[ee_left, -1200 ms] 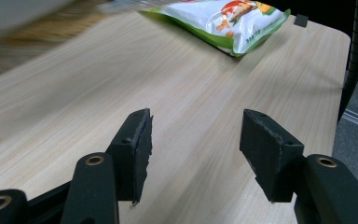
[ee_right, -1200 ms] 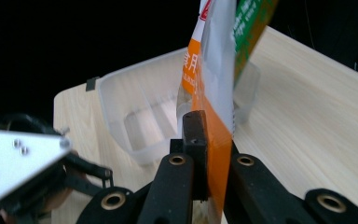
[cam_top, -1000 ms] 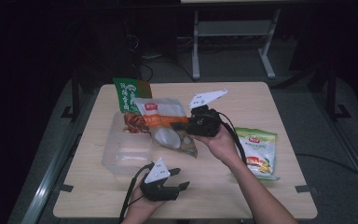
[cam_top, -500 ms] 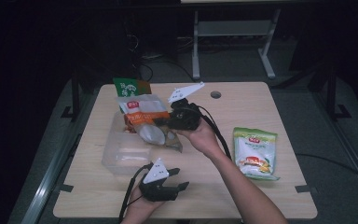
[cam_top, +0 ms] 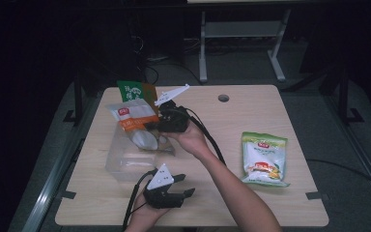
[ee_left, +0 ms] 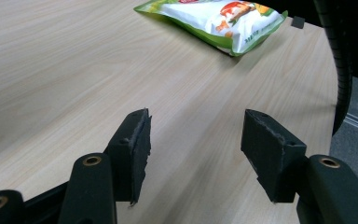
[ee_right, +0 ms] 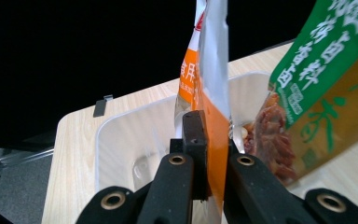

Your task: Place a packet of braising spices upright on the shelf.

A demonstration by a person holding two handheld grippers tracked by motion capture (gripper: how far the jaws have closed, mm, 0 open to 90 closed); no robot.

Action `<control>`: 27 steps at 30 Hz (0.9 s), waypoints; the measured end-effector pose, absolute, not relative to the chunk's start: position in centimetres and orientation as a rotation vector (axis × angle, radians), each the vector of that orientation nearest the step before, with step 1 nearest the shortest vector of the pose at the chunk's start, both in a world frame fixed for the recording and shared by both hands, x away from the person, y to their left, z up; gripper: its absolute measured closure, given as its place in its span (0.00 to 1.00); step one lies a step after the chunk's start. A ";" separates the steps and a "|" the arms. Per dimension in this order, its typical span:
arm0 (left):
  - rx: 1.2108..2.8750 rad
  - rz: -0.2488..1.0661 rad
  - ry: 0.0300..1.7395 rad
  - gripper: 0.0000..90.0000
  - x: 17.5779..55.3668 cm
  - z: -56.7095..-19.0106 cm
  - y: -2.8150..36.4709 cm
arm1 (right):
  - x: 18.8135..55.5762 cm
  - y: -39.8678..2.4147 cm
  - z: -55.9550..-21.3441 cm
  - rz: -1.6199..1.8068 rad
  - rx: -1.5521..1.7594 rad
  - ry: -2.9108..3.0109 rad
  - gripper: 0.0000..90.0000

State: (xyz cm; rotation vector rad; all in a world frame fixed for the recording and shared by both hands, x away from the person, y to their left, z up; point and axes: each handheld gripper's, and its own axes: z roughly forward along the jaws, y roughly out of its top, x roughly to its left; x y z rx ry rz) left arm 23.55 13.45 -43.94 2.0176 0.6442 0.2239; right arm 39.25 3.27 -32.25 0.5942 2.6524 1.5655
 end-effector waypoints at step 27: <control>2.008 0.219 0.678 0.45 23.6 -44.2 13.7 | 41.9 7.5 -36.1 1.427 0.631 2.781 0.92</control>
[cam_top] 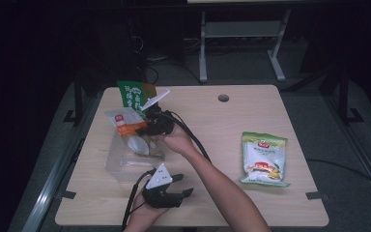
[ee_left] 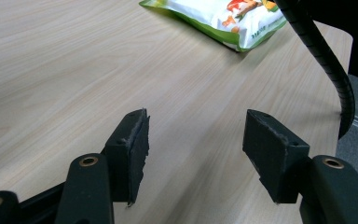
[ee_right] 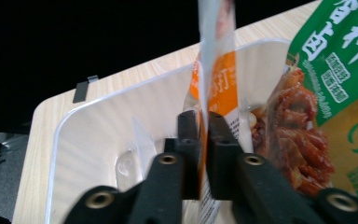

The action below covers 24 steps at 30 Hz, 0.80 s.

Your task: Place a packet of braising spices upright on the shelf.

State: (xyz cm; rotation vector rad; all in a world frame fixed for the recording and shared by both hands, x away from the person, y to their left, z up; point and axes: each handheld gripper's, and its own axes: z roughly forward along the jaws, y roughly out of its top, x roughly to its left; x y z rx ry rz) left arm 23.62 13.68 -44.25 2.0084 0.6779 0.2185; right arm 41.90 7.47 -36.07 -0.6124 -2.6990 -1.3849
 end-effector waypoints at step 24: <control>2.003 0.225 0.662 0.45 23.6 -44.1 13.5 | 43.3 9.6 -34.4 -1.247 -0.706 -2.761 1.00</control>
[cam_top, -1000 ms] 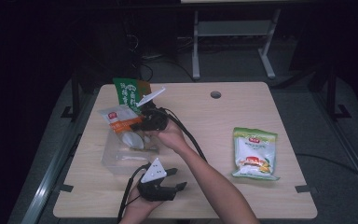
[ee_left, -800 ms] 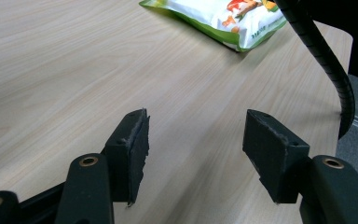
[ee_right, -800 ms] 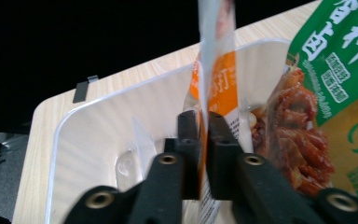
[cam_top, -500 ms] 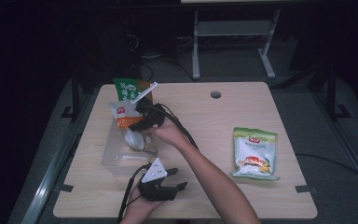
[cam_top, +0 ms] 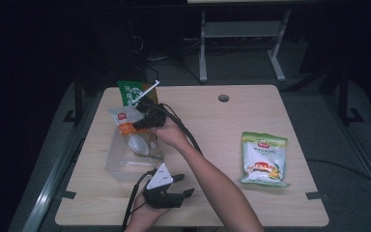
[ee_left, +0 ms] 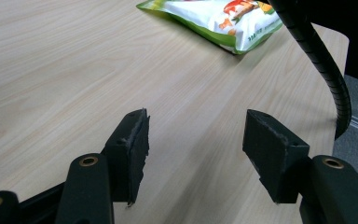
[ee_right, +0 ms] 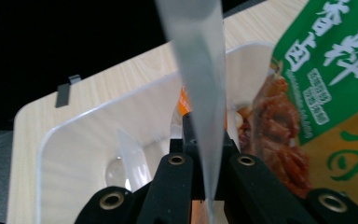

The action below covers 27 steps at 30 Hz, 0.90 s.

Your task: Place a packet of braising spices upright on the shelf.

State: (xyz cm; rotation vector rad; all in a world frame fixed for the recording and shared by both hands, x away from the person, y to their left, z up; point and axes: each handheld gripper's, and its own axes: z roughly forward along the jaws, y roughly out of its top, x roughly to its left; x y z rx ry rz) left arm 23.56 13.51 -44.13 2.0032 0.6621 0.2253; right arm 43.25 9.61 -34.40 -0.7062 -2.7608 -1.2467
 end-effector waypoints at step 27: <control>2.003 0.239 0.649 0.44 23.6 -43.9 13.6 | 42.8 10.0 -36.5 -1.432 -0.778 -2.532 0.87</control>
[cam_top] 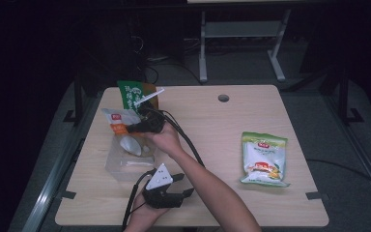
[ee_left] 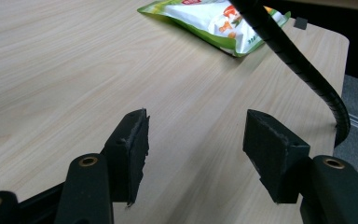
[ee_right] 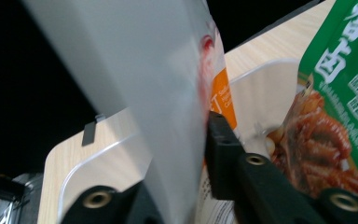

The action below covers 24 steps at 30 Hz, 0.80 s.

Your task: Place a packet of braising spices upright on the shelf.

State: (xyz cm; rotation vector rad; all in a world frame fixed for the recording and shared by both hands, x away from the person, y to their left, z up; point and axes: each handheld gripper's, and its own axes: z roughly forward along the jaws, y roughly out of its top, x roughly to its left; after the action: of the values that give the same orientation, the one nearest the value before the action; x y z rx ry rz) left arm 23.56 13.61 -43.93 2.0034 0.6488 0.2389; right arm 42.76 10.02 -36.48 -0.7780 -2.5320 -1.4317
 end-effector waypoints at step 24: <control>2.027 0.231 0.652 0.42 23.4 -44.3 12.9 | 40.7 4.5 -36.9 -1.313 -0.721 -2.653 0.63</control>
State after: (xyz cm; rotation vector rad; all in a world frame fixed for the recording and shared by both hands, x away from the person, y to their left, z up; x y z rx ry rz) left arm 23.38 12.89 -44.28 2.0265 0.6518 0.2313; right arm 40.70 4.48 -36.85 -0.7213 -2.6533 -1.3134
